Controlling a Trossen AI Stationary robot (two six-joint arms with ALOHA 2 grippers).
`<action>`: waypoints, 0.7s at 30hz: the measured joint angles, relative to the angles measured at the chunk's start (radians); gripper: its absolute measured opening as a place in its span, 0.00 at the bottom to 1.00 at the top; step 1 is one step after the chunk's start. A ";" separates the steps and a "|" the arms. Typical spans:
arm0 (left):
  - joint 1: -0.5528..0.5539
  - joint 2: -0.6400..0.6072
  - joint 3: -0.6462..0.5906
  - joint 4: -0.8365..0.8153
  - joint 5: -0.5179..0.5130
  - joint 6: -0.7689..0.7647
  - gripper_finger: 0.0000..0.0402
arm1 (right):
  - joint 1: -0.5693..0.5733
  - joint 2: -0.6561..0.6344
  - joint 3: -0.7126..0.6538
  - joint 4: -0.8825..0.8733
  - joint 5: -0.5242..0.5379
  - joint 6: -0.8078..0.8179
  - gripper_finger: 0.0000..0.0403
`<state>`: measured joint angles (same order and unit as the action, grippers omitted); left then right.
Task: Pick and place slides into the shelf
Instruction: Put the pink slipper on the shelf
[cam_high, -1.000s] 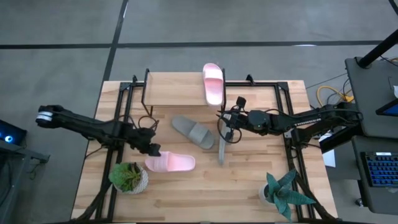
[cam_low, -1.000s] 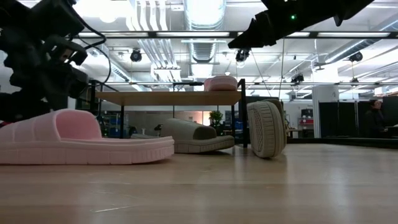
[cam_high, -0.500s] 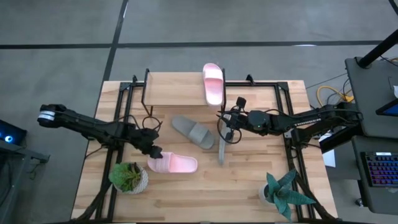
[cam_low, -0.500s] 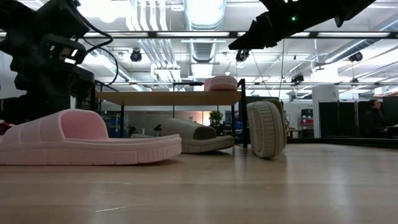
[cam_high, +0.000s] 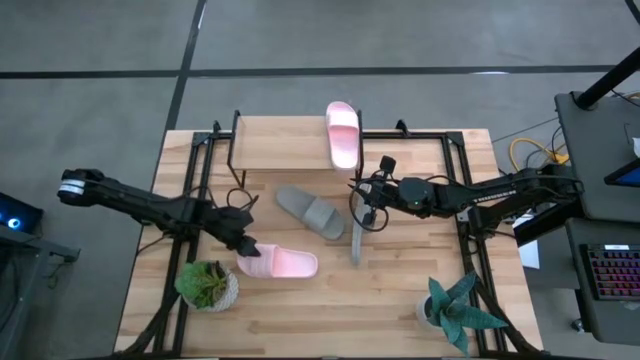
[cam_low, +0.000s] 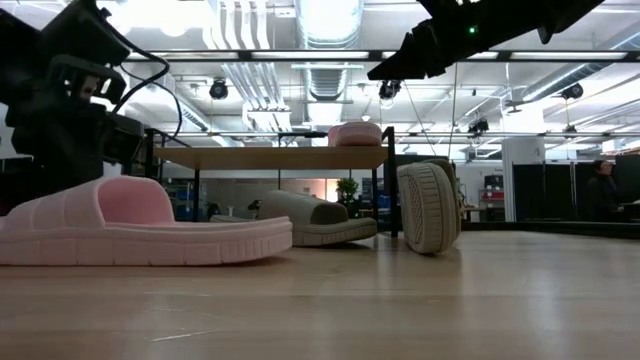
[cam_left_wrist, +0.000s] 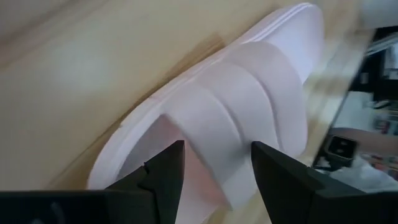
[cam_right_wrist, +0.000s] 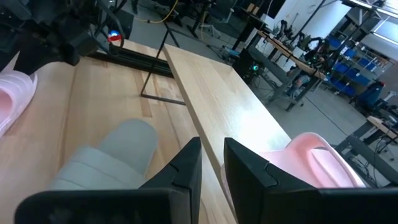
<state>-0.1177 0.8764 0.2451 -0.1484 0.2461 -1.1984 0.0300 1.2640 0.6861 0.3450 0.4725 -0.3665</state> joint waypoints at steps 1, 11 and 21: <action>0.000 0.000 -0.013 0.035 0.003 0.000 0.43 | 0.000 0.000 0.000 0.000 0.000 -0.001 0.15; 0.000 -0.023 -0.074 0.136 0.016 -0.018 0.39 | 0.000 0.000 0.003 0.011 0.000 -0.013 0.15; 0.000 -0.004 -0.078 0.136 0.065 0.107 0.02 | -0.001 0.000 0.007 0.012 0.000 -0.012 0.15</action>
<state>-0.1177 0.8728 0.1674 -0.0125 0.3114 -1.0910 0.0292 1.2640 0.6933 0.3573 0.4727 -0.3786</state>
